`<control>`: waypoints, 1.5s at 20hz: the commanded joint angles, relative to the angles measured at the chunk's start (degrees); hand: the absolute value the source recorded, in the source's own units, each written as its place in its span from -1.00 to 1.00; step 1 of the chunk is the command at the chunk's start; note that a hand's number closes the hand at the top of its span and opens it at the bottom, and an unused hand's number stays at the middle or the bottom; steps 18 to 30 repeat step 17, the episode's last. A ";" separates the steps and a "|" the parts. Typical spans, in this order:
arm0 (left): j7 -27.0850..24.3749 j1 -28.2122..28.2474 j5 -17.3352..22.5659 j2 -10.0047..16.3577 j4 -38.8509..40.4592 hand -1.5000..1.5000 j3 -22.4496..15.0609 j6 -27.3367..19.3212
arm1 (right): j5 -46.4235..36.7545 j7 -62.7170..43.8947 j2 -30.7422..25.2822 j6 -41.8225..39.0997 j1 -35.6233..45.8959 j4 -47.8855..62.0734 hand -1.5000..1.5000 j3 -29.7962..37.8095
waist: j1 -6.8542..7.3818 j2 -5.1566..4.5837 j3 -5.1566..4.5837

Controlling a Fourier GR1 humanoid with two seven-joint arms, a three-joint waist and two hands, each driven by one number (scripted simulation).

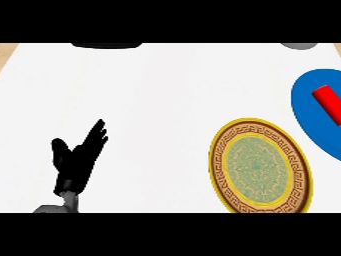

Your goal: Pick the can from the plate and place it in the plate

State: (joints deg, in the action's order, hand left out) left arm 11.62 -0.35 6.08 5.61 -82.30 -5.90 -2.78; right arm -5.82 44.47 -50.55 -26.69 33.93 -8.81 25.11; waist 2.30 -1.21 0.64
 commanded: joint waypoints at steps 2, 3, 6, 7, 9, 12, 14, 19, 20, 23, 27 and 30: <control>-0.38 0.66 -0.76 -0.21 0.64 0.00 0.22 -1.03 | -1.19 8.95 -3.08 -12.50 -6.39 -1.52 -1.00 -1.59 | -1.18 0.16 -0.01; 1.04 -0.42 0.81 0.29 0.76 0.00 0.97 0.27 | -1.19 11.00 -1.50 -11.81 -7.19 -2.56 -1.00 -1.80 | -1.38 0.20 0.00; 1.63 -0.36 0.12 0.23 0.72 0.00 1.12 -0.86 | -2.16 11.92 -4.06 -11.94 -9.28 -4.18 -1.00 -2.96 | -1.50 0.30 -0.02; -0.23 1.47 1.24 1.43 1.33 0.00 1.83 1.31 | -2.80 13.48 -2.36 -9.85 -10.83 -4.70 -1.00 -3.69 | -1.17 0.25 -0.01; 0.07 0.47 -0.58 -0.32 0.54 0.00 0.48 -1.09 | -2.64 13.98 -3.77 -11.04 -11.86 -5.03 -1.00 -3.85 | -1.54 0.43 -0.03; 0.14 1.86 0.32 0.54 -1.31 0.00 0.70 0.15 | -2.95 14.76 -3.92 -8.95 -13.69 -5.26 -1.00 -4.34 | -0.97 0.46 0.06; 2.42 -1.01 0.45 -0.06 -0.19 0.00 1.22 -0.93 | -2.91 13.99 -4.14 -9.39 -13.20 -5.70 -1.00 -4.76 | -1.22 0.27 0.10; 2.17 0.53 0.29 0.52 -1.02 0.00 0.72 -0.10 | -2.81 16.34 -3.68 -8.22 -16.14 -5.84 -1.00 -5.06 | -1.38 0.59 0.01; 2.17 0.53 0.29 0.52 -1.02 0.00 0.72 -0.10 | -2.81 16.34 -3.68 -8.22 -16.14 -5.84 -1.00 -5.06 | -1.38 0.59 0.01; 2.17 0.53 0.29 0.52 -1.02 0.00 0.72 -0.10 | -2.81 16.34 -3.68 -8.22 -16.14 -5.84 -1.00 -5.06 | -1.38 0.59 0.01; 2.17 0.53 0.29 0.52 -1.02 0.00 0.72 -0.10 | -2.81 16.34 -3.68 -8.22 -16.14 -5.84 -1.00 -5.06 | -1.38 0.59 0.01; 2.17 0.53 0.29 0.52 -1.02 0.00 0.72 -0.10 | -2.81 16.34 -3.68 -8.22 -16.14 -5.84 -1.00 -5.06 | -1.38 0.59 0.01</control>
